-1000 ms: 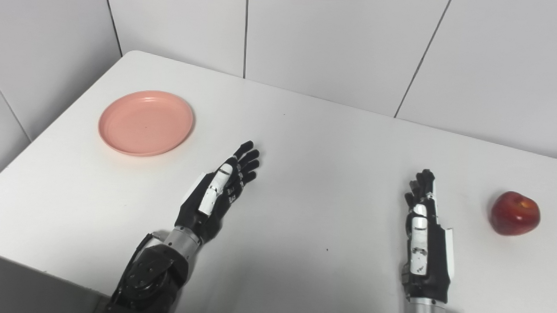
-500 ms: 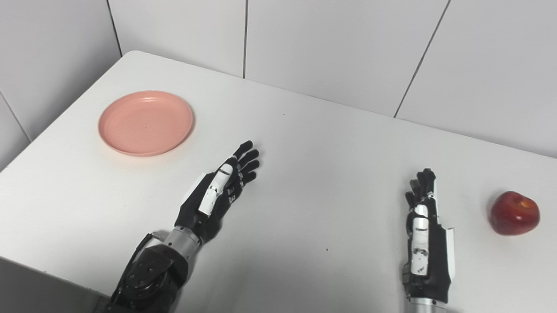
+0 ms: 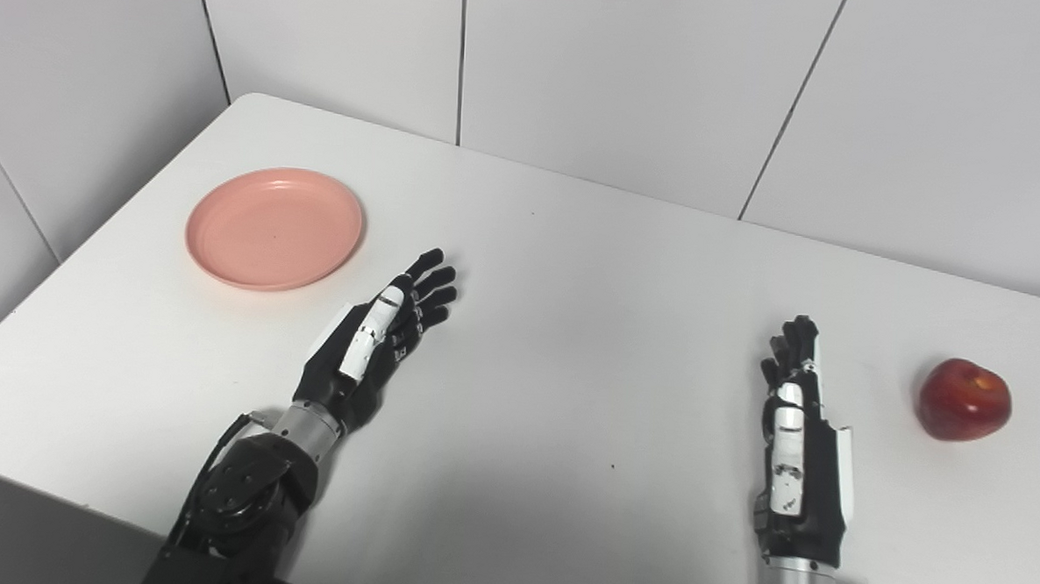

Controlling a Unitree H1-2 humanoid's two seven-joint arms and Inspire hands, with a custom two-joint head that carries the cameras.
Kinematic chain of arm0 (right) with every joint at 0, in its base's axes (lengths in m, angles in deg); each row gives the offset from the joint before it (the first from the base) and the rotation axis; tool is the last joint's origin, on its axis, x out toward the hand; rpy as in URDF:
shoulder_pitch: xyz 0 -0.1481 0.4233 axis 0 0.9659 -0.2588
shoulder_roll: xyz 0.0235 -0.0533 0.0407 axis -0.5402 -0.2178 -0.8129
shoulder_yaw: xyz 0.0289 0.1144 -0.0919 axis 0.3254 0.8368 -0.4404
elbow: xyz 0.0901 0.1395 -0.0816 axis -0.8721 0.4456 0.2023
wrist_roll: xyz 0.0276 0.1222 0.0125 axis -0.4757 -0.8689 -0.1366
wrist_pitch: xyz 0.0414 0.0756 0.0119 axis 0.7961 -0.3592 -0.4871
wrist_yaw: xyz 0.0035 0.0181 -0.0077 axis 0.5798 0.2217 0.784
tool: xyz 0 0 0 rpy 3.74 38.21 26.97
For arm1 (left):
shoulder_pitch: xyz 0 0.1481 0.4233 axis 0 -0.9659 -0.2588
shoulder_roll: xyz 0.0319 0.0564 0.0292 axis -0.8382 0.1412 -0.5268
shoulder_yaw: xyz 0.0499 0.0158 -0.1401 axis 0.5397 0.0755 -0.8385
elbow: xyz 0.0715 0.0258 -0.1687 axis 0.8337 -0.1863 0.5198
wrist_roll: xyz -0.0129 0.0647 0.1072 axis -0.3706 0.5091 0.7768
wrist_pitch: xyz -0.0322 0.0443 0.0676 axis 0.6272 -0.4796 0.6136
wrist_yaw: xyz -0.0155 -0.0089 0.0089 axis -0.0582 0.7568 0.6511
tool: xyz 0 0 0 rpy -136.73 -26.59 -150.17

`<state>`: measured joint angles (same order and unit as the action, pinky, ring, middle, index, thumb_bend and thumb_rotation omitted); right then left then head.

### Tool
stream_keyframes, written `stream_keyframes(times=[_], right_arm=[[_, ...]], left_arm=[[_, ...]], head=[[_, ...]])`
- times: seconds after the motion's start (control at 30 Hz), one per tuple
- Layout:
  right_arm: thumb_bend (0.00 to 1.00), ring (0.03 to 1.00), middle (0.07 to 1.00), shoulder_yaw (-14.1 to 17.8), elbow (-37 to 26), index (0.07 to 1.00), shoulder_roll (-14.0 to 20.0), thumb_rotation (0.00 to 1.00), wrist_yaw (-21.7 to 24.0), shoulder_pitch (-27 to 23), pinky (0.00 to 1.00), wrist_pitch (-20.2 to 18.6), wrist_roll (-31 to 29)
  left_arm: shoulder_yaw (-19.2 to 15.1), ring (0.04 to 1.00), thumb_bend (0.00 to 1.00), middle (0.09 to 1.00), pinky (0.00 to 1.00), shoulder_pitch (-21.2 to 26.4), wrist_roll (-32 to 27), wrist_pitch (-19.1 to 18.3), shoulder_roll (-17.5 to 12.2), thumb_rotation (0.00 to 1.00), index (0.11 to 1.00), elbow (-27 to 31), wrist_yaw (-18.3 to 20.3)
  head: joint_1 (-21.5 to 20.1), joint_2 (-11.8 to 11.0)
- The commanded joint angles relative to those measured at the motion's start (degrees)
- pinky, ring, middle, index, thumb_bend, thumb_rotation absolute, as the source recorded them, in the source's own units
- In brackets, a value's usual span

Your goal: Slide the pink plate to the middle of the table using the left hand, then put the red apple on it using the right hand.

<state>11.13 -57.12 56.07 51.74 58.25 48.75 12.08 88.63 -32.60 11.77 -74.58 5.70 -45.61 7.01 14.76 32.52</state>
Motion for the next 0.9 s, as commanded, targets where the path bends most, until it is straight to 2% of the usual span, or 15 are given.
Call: stream_keyframes(times=[0.0,0.17,0.33,0.57,0.87], right_arm=[[0.25,0.998,1.000,0.54,4.47,1.000,0.16,1.00,0.11,2.54,1.00,1.63,0.10],[0.25,0.995,1.000,0.55,4.01,1.000,0.03,1.00,-0.27,2.60,1.00,0.58,0.61],[0.25,1.000,1.000,0.57,4.99,1.000,0.31,1.00,0.41,2.38,1.00,1.88,-0.22],[0.25,1.000,1.000,0.67,5.72,0.996,0.65,1.00,0.57,2.30,1.00,2.59,0.23],[0.24,1.000,1.000,0.75,4.95,0.996,0.55,1.00,0.46,2.50,1.00,1.45,0.36]], left_arm=[[-0.50,0.918,0.44,0.913,0.95,3.20,-0.63,-0.59,-0.44,1.00,0.893,2.99,-0.14],[-1.86,0.916,0.42,0.914,0.95,5.43,-1.58,-1.06,-1.59,1.00,0.891,4.97,0.60],[-2.61,0.918,0.41,0.922,0.94,7.65,-2.20,-2.71,-2.83,1.00,0.899,7.32,0.80],[-4.67,0.915,0.38,0.916,0.92,11.56,-3.44,-6.25,-3.60,1.00,0.897,10.33,-0.32],[-8.18,0.910,0.37,0.918,0.91,17.05,-3.09,-9.31,-6.70,1.00,0.897,11.48,-1.55]], head=[[0.02,-0.02],[0.34,-0.29],[0.78,-0.61],[1.27,-1.06],[1.59,-1.27]])
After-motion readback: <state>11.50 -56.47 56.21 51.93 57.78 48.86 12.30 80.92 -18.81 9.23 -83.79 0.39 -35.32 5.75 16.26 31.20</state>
